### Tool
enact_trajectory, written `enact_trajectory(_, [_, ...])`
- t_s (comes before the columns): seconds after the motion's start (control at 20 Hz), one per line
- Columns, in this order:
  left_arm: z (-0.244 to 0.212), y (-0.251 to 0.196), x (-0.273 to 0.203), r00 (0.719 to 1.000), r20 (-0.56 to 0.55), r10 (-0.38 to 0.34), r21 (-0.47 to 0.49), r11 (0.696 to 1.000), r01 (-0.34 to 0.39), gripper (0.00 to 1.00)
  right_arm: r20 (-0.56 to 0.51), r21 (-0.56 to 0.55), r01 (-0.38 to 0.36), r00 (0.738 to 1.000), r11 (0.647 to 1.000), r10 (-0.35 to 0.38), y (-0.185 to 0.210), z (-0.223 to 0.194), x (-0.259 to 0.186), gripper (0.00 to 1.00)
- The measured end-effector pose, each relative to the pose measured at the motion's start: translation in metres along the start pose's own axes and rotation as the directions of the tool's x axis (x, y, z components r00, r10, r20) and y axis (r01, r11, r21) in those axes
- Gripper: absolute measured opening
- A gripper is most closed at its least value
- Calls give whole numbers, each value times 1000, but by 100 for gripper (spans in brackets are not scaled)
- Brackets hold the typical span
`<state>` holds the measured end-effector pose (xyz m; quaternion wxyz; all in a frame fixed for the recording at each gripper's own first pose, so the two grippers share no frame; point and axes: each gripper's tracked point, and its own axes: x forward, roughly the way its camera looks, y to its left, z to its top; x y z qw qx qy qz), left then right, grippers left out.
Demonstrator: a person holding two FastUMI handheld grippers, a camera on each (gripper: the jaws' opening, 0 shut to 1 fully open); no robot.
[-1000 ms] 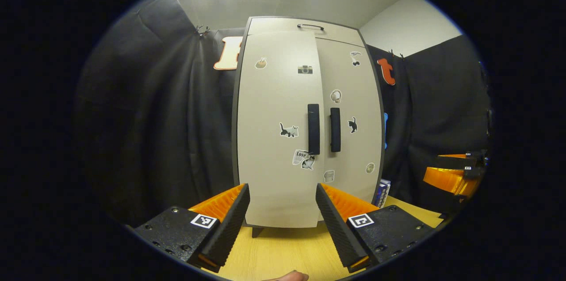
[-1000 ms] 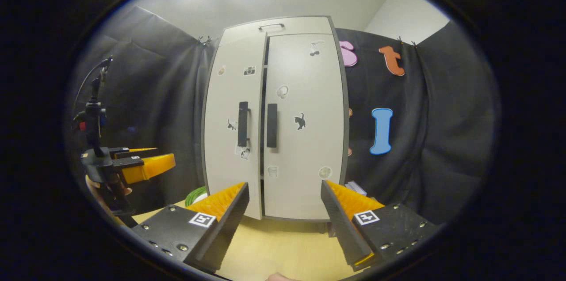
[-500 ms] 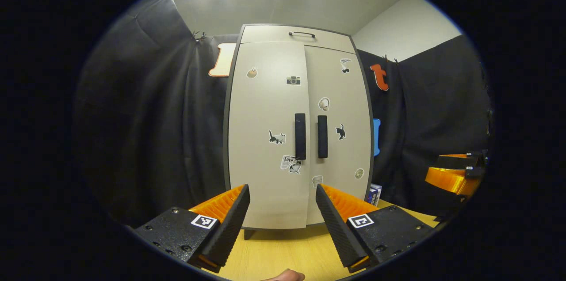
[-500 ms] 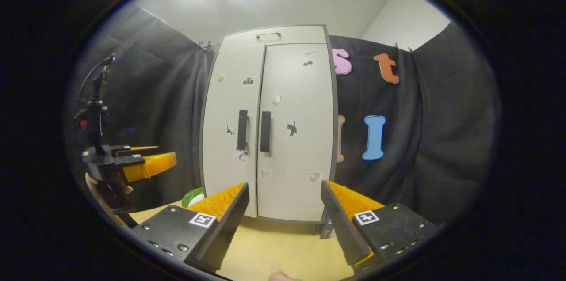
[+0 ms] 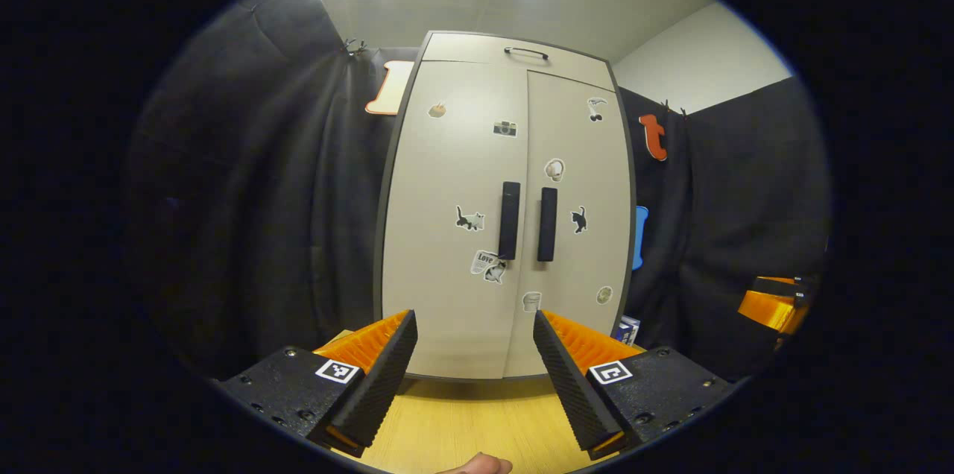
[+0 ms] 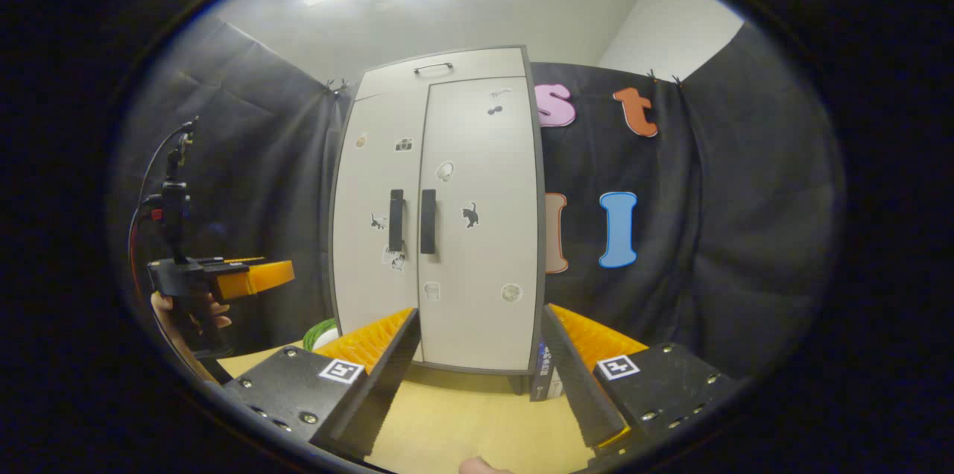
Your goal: Grab one shoe with the right hand and put it into the shoe cabinet, grab the other shoe with the left hand and put it into the shoe cabinet; then close the right door with the right hand and the left door with the left hand.
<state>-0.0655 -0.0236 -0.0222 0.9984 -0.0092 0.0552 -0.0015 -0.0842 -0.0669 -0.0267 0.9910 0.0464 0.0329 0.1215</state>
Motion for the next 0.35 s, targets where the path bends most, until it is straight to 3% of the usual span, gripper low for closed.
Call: enact_trajectory(0.35, [-11,-15,8,1000,-4,-19,29,999,19,96,-1,16,-52,999,999,52,1,4,-4,98])
